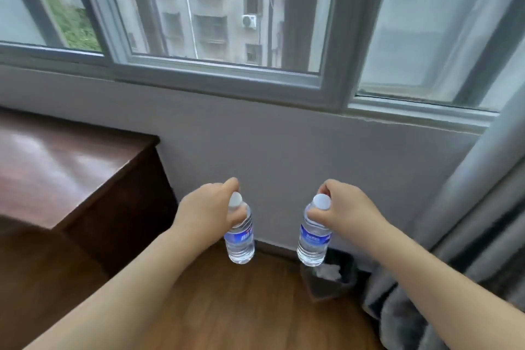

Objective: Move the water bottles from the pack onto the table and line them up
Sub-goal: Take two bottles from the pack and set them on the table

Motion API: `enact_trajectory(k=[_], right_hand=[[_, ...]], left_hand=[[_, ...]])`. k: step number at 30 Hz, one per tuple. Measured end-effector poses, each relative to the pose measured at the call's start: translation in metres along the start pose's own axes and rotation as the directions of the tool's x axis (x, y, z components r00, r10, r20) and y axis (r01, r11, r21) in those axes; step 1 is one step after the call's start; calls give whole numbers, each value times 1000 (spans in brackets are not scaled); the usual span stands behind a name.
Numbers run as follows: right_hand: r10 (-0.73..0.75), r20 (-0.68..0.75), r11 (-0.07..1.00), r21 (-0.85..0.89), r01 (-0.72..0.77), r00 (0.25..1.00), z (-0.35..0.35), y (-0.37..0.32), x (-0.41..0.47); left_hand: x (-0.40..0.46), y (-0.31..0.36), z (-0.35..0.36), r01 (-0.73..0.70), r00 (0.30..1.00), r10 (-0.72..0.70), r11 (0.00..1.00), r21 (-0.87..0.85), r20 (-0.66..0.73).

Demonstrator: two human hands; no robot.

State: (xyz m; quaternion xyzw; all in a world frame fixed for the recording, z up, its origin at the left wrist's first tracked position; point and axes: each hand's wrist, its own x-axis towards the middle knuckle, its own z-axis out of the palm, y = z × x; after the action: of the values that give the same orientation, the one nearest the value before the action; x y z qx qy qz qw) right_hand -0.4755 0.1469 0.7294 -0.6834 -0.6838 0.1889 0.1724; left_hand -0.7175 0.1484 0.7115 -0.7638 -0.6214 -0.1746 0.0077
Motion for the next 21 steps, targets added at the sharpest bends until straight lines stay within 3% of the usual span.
enact_trajectory(k=[11,21], right_hand=[[-301,111,951,107,290,947,146,-301,58],[-512,164,859,110,500,843,239,-478,117]], left_hand=[[-82,-292,-107,291,955,-283,952,93,-92],[-87,-458,-156,538,841,-518,834,126,-156]])
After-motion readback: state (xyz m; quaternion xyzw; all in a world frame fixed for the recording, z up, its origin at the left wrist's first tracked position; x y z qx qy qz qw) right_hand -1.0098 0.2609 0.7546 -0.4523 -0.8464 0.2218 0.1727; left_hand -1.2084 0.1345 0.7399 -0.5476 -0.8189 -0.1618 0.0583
